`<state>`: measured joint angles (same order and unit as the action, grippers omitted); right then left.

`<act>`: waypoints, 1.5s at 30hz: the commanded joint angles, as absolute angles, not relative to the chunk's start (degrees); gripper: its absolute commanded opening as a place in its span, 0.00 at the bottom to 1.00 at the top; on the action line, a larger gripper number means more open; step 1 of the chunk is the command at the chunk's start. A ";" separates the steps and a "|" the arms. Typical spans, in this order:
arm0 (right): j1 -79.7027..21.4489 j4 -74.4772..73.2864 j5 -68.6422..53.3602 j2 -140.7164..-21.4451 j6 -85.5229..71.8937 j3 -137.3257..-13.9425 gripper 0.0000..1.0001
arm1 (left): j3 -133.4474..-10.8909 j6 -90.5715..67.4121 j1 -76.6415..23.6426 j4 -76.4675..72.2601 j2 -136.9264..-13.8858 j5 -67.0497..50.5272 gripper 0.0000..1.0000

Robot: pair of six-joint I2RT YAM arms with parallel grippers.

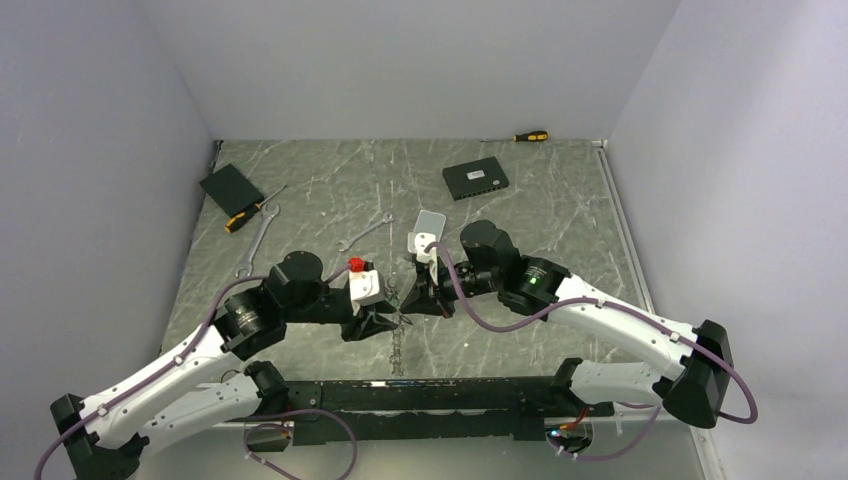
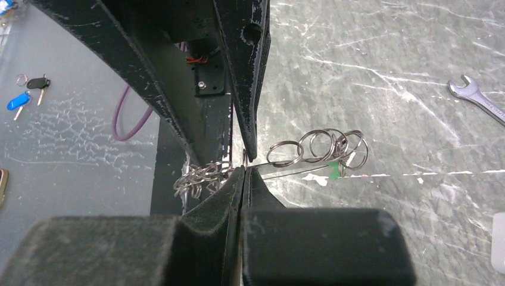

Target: Put the keys on the keyring

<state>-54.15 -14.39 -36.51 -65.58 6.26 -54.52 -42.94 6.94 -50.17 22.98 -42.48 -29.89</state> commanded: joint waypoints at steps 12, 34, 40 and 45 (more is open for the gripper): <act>-54.23 -7.61 -37.78 -65.26 7.15 -55.99 0.00 | -43.45 6.89 -50.38 18.37 -42.21 -33.67 0.31; -54.71 -8.68 -37.76 -64.28 7.71 -56.88 0.00 | -42.46 8.60 -50.32 19.98 -36.64 -30.57 0.41; -55.67 -7.99 -38.62 -63.60 8.70 -56.08 0.00 | -42.63 7.91 -50.35 18.67 -38.62 -32.28 0.40; -56.07 -7.69 -38.98 -63.45 8.96 -55.96 0.00 | -42.63 7.91 -50.33 18.90 -38.84 -31.77 0.36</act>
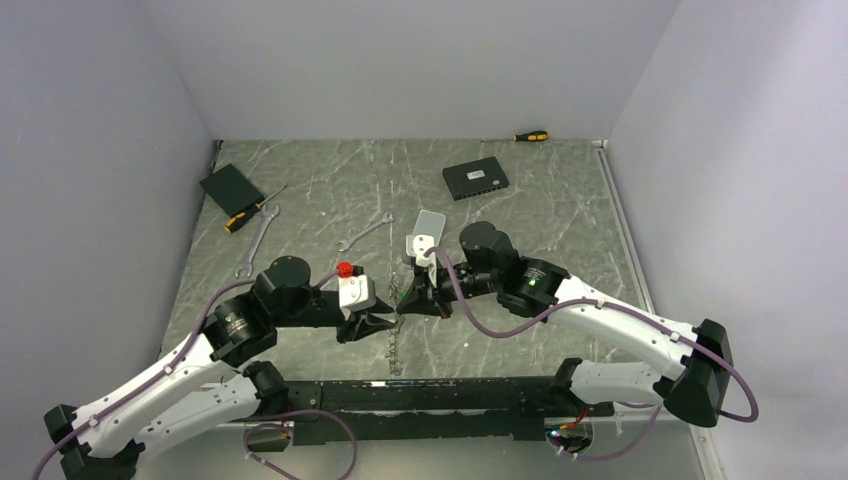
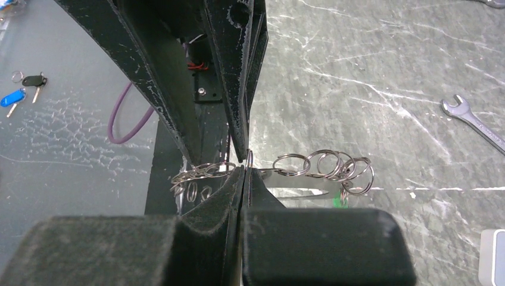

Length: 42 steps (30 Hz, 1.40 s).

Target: Put the keys on the keyring

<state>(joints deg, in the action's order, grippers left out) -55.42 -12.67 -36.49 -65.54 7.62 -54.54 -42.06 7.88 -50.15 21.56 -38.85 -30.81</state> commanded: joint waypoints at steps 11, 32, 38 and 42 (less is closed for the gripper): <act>-56.86 -6.04 -41.81 -62.79 9.92 -54.83 0.00 | -43.82 8.79 -50.28 20.60 -40.72 -32.06 0.00; -56.86 -1.54 -31.88 -61.55 7.84 -51.11 0.22 | -43.02 6.28 -50.28 19.16 -35.71 -30.41 0.00; -56.29 0.65 -3.03 -59.29 -3.99 -44.79 0.23 | -43.44 3.80 -50.32 21.90 -40.12 -21.60 0.14; -54.72 -7.04 8.10 -59.65 -11.82 -43.29 0.32 | -43.51 2.62 -50.31 22.00 -42.77 -20.92 0.41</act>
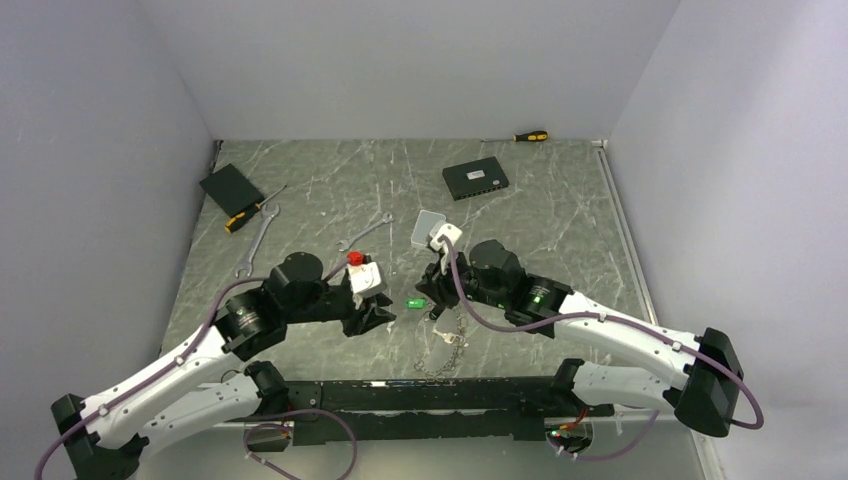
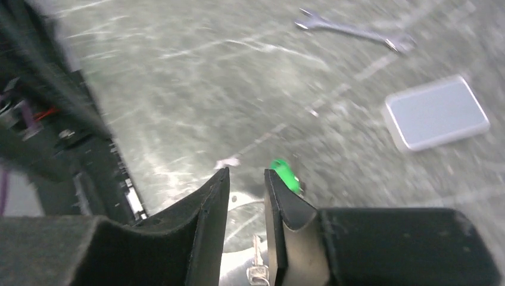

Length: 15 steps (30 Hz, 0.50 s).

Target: Put the keys on the keyring

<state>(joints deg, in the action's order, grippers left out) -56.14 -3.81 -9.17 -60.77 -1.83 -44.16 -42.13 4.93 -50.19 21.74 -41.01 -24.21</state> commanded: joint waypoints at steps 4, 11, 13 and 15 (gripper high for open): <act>-52.66 -13.82 9.54 -58.64 -20.50 -40.61 0.45 | -44.05 2.99 -50.32 22.93 -43.82 -20.13 0.58; -51.54 -17.05 6.87 -50.63 -32.89 -30.61 0.44 | -44.40 4.87 -50.34 24.23 -42.97 -18.59 0.56; -51.50 -16.68 6.22 -47.90 -35.84 -27.55 0.43 | -44.22 5.00 -50.28 24.05 -42.60 -19.00 0.55; -51.50 -15.87 5.07 -45.77 -38.79 -24.46 0.42 | -44.09 5.01 -50.32 23.83 -42.37 -19.44 0.54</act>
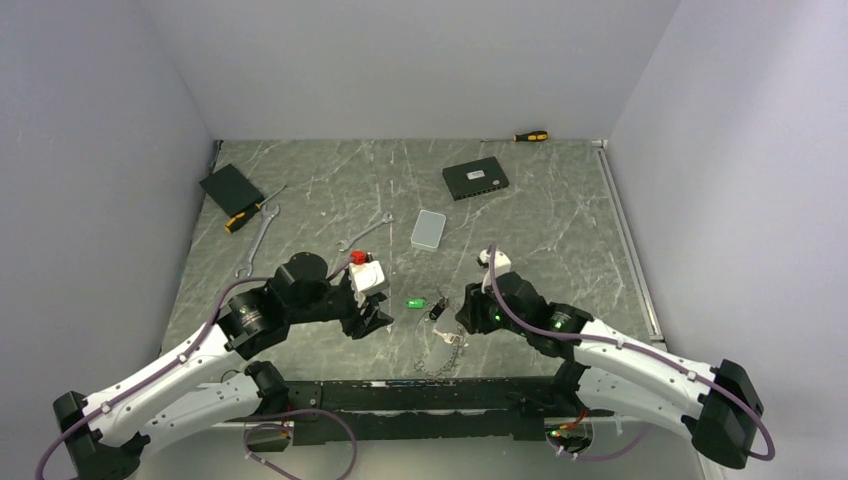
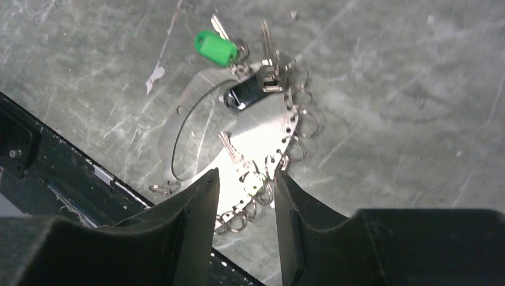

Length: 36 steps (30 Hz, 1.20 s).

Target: Put the keys on the keyring

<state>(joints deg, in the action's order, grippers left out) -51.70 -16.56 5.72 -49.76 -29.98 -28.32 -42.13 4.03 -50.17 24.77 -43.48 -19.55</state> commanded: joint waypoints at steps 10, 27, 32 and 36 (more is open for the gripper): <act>-51.50 -13.98 2.67 -46.47 -41.68 -19.41 0.41 | -44.12 4.92 -50.28 23.88 -42.63 -19.45 0.52; -51.50 -3.67 -1.55 -53.66 -41.76 -15.49 0.38 | -44.21 4.83 -50.32 23.90 -43.45 -19.00 0.50; -51.50 -1.03 -2.70 -57.07 -41.93 -15.52 0.36 | -44.30 4.83 -50.32 23.94 -43.63 -18.94 0.50; -51.51 -0.26 -2.81 -58.49 -41.53 -15.76 0.24 | -44.21 4.83 -50.28 23.98 -43.50 -18.90 0.50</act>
